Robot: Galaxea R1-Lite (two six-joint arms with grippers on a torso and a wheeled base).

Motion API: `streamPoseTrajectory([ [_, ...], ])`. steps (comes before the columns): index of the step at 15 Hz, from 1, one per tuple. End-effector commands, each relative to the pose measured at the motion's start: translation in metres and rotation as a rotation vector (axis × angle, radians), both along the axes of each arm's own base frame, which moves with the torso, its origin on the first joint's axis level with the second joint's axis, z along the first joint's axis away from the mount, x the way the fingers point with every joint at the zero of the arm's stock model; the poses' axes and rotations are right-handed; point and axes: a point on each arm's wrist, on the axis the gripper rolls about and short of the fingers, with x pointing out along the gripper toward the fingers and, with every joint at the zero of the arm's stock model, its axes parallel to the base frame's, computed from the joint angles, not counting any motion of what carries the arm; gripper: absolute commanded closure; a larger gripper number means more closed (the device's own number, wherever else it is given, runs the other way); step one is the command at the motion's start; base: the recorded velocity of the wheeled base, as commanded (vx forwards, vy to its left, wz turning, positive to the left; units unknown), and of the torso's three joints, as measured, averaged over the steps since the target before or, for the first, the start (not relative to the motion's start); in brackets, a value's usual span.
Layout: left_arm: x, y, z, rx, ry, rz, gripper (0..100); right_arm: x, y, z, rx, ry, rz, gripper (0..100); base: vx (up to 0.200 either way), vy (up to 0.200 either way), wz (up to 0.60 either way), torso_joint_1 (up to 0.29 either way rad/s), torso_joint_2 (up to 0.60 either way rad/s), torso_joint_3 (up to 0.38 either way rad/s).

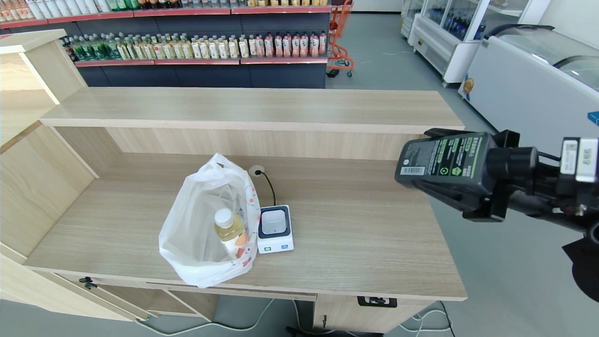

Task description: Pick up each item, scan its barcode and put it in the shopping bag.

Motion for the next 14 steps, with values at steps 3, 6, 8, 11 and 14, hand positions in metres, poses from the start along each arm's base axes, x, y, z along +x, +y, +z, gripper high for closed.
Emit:
streamPoseTrajectory([
  [3,0.0,0.0,0.0,0.0,0.001,0.0,0,-0.04,0.038,0.027,0.0,-0.182,0.229,100,0.0,0.0,0.0,0.0,0.0,0.0],
  [6,0.0,0.0,0.0,0.0,0.001,0.0,0,-0.054,0.052,0.034,-0.001,-0.223,0.346,100,0.0,0.0,0.0,0.0,0.0,0.0],
  [8,0.0,0.0,0.0,0.0,0.001,0.0,0,-0.067,0.062,0.036,-0.002,-0.271,0.425,100,0.0,0.0,0.0,0.0,0.0,0.0],
  [11,0.0,0.0,0.0,0.0,0.001,0.0,0,-0.088,0.071,0.041,0.018,-0.303,0.511,100,0.0,0.0,0.0,0.0,0.0,0.0],
  [14,0.0,0.0,0.0,0.0,0.001,0.0,0,-0.092,0.075,0.038,0.015,-0.306,0.536,100,0.0,0.0,0.0,0.0,0.0,0.0],
])
